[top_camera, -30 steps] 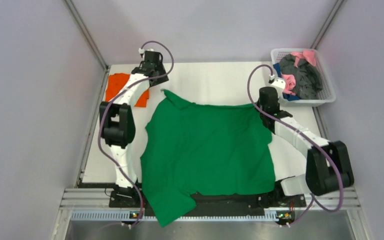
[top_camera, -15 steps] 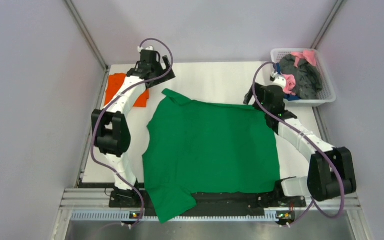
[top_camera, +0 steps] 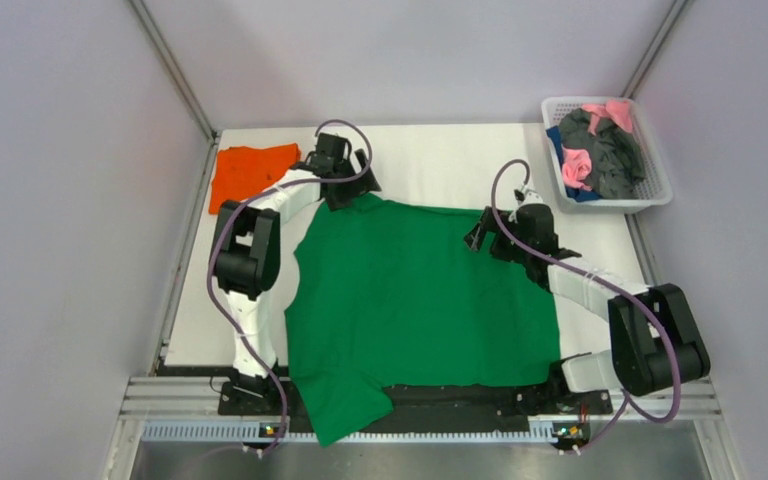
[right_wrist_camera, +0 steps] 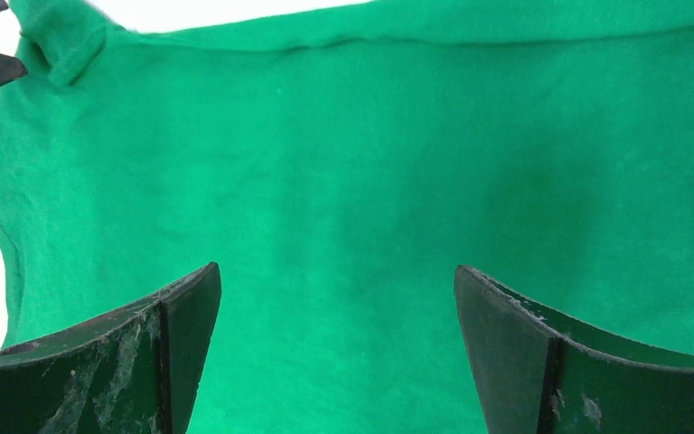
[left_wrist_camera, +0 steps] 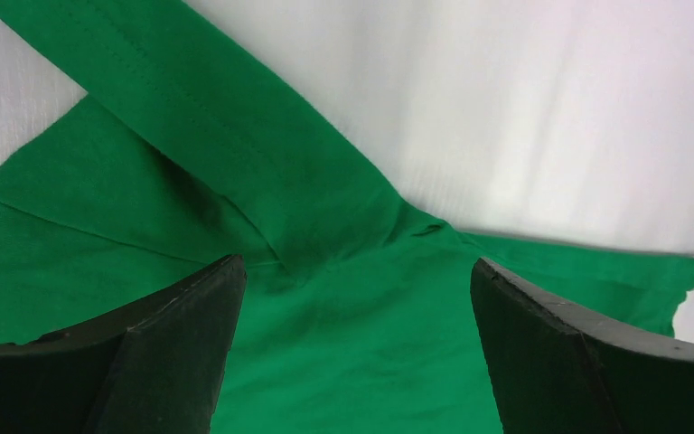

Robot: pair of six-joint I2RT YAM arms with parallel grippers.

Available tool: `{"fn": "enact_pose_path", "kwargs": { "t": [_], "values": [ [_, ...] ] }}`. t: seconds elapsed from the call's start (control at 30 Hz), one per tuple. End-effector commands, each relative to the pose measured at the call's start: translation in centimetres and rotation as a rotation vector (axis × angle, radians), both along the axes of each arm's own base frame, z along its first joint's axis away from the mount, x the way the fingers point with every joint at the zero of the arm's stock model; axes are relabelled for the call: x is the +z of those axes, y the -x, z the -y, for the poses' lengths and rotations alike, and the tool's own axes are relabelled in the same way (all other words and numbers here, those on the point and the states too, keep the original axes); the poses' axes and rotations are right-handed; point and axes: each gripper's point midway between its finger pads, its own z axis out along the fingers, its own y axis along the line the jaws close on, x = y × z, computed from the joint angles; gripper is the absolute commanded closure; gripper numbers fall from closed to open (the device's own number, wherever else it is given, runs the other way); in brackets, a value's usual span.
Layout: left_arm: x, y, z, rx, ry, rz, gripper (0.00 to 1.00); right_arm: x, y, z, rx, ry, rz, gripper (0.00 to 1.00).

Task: Fold and stack the t-shirts
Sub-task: Flatten out the tshirt

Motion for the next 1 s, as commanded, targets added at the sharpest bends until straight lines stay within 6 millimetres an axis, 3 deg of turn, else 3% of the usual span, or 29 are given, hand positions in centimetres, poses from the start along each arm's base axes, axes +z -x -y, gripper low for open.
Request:
{"fn": "enact_pose_path", "kwargs": {
  "t": [0.0,0.23,0.47,0.83,0.97],
  "values": [
    [0.3,-2.1,0.3,0.047,0.03,0.063,0.01,-0.3,-0.6,-1.1,0.026,-0.031,-0.003,0.02],
    [-1.5,-3.4,-0.4,0.085,-0.02,0.057,0.01,-1.3,-0.7,-1.0,0.016,-0.019,-0.027,0.03],
    [-2.2,-5.3,1.1,0.066,0.027,0.063,0.01,-2.1,-0.7,-0.9,0.015,-0.01,-0.051,0.03],
    [0.8,-9.5,4.5,0.036,0.183,0.157,0.01,-3.4,-0.8,-0.8,0.015,0.014,-0.086,0.04],
    [0.9,-10.9,6.6,0.02,0.256,0.164,0.01,-3.8,-0.9,-0.6,0.009,0.028,-0.099,0.04]
  ]
}}
